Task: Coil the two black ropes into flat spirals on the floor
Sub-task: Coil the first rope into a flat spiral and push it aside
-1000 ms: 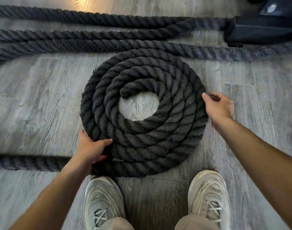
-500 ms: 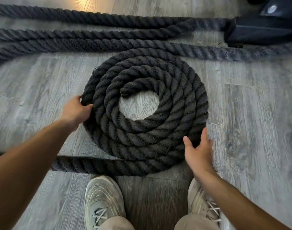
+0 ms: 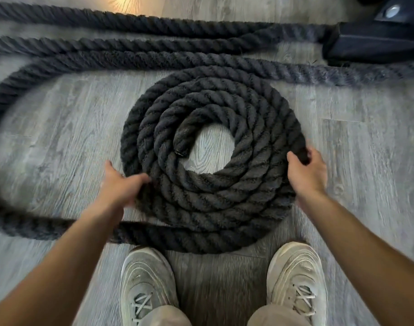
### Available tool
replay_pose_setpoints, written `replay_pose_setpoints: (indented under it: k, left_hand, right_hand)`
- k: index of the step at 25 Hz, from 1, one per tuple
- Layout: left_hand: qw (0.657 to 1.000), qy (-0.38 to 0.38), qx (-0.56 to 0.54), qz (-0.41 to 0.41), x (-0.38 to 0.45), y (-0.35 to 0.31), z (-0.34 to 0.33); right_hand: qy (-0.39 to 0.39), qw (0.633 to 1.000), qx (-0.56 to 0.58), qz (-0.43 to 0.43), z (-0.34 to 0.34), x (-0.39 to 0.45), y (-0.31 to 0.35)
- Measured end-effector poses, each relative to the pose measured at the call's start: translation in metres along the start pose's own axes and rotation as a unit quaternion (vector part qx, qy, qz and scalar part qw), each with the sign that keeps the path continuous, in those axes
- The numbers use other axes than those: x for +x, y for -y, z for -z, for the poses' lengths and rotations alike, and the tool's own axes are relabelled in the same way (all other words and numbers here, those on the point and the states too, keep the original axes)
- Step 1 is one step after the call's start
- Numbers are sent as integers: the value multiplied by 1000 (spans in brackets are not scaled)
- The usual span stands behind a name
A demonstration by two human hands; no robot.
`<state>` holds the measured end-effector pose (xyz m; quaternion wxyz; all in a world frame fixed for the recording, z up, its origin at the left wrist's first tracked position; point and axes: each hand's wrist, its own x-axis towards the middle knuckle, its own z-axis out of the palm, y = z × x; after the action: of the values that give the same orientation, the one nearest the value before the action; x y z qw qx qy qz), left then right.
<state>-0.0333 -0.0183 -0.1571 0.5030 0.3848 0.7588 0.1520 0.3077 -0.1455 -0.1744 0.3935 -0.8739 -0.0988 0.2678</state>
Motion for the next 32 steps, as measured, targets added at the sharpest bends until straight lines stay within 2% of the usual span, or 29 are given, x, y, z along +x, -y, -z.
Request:
replay_pose_setpoints:
  k: [3, 5, 7, 9, 12, 15, 18, 21, 23, 25, 28, 30, 32]
  left_hand:
    - [998, -20, 19, -63, 31, -45, 14]
    - [995, 6, 48, -83, 46, -62, 13]
    - [988, 0, 108, -113, 55, -63, 10]
    - [982, -22, 141, -121, 59, -51, 11]
    - [994, -13, 72, -82, 39, -33, 9]
    - [997, 26, 30, -70, 2, 6, -6]
    - [996, 34, 69, -39, -13, 25, -11]
    - [994, 11, 106, -26, 1, 4, 11]
    - [997, -5, 54, -49, 20, -20, 21]
    - [997, -5, 38, -74, 39, -48, 25]
    - [992, 13, 88, -90, 59, -62, 26]
    - [991, 6, 97, -94, 61, -59, 24]
    - [995, 7, 40, -88, 53, -55, 23]
  right_hand:
    - [26, 998, 2, -65, 2, -68, -35]
    - [56, 996, -32, -61, -1, -96, -44]
    - [62, 996, -48, -53, -5, -96, -46]
    - [63, 996, -33, -45, -2, -74, -44]
    - [82, 996, -3, -24, 6, -24, -32]
    - [49, 999, -21, 13, 15, 31, -2]
    - [62, 995, -62, 56, 13, 56, 31]
    - [125, 988, -65, 70, 17, 31, 31]
    - [152, 985, -74, 34, 21, -8, 10]
    - [147, 987, -64, -22, 19, -55, -13]
    - [165, 981, -82, -63, 8, -110, -29]
    - [157, 982, -87, -56, 2, -113, -32]
    - [144, 985, -84, -50, 4, -92, -27]
